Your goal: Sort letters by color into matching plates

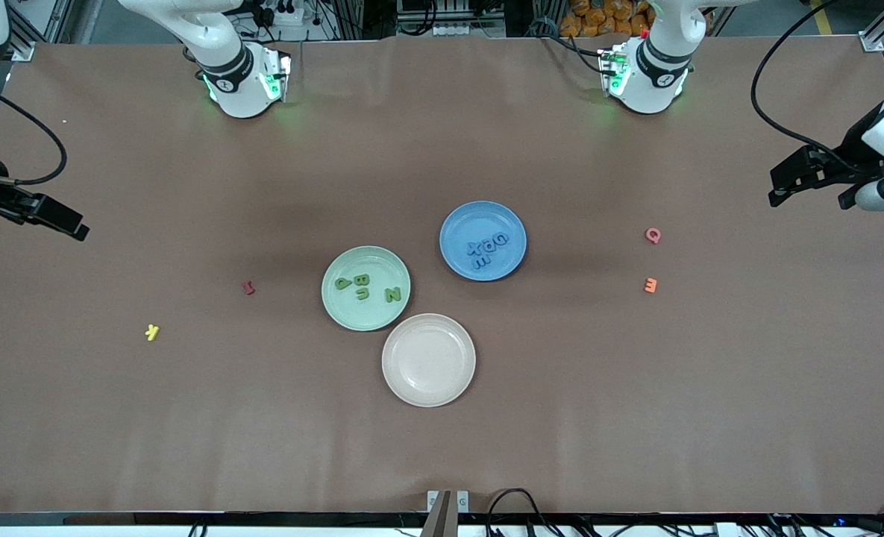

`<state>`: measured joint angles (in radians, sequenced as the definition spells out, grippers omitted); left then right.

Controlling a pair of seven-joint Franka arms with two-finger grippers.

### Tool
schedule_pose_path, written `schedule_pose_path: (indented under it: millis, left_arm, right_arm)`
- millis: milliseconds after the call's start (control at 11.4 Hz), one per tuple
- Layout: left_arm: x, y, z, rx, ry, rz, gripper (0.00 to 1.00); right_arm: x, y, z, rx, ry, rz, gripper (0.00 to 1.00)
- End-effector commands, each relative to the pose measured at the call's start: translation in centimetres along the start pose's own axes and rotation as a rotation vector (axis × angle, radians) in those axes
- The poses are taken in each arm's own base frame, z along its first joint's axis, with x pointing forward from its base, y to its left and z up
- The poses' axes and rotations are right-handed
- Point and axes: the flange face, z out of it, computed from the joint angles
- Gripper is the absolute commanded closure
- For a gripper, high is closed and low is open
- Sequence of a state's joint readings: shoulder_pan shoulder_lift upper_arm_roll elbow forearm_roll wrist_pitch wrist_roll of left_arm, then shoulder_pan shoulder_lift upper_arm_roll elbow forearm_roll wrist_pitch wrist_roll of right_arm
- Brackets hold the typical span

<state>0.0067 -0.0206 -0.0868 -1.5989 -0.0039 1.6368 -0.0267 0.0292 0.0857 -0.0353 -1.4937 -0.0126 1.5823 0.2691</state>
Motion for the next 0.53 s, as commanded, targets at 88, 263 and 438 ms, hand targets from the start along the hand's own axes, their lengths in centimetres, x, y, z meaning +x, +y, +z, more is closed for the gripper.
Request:
schedule_pose_path:
  millis: [88, 263, 438]
  left_arm:
    - [-0.8, 2.4, -0.2, -0.015, -0.045, 0.023, 0.0]
    - [-1.2, 2.8, -0.3, -0.013, -0.057, 0.028, 0.0]
    - [-1.9, 2.6, -0.4, -0.011, -0.06, 0.023, 0.0]
  right_arm:
    - [0.0, -0.9, 0.5, -0.006, 0.002, -0.148, 0.0]
    - [0.0, -1.1, 0.6, -0.007, 0.0, -0.18, 0.0]
    - [-0.1, -1.5, 0.6, -0.006, 0.002, -0.19, 0.0]
